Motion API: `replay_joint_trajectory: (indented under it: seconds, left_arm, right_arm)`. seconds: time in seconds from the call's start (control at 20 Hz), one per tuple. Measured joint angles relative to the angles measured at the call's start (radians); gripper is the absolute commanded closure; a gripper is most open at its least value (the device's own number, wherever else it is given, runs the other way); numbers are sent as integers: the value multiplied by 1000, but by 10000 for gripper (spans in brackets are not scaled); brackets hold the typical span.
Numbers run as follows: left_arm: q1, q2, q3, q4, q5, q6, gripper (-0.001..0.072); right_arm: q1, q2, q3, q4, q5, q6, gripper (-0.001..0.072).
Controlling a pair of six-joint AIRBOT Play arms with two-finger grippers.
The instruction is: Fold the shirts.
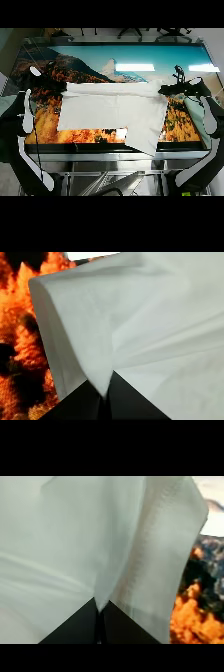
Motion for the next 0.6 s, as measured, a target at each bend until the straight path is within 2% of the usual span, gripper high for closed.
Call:
replay_joint_trajectory:
  seconds: [0.05, 0.1, 0.15, 0.2, 0.25, 0.3, 0.4, 0.6]
  left_arm:
    - [-3, -2, 6, 0, -9, -1, 425]
    - [-3, -3, 19, 5, -28, -3, 124]
    - [-1, -4, 36, 5, -57, -8, 96]
    - [5, -4, 59, 5, -92, -17, 96]
    - [16, -3, 86, 5, -137, -35, 97]
    - [31, 0, 104, 4, -180, -57, 117]
    - [72, 31, 85, 4, -268, -100, 115]
    - [157, 159, -195, 3, -336, -135, 114]
  right_arm:
    - [4, 4, 0, 0, 0, 2, 454]
    - [7, 15, 0, 3, 7, 7, 453]
    - [7, 32, 0, 3, 20, 14, 448]
    - [2, 54, 0, 2, 31, 27, 405]
    - [-9, 83, 0, -6, 50, 46, 393]
    - [-26, 116, -1, -15, 71, 70, 393]
    - [-71, 185, -14, -26, 138, 110, 395]
    - [-196, 354, -173, -38, 248, 158, 395]
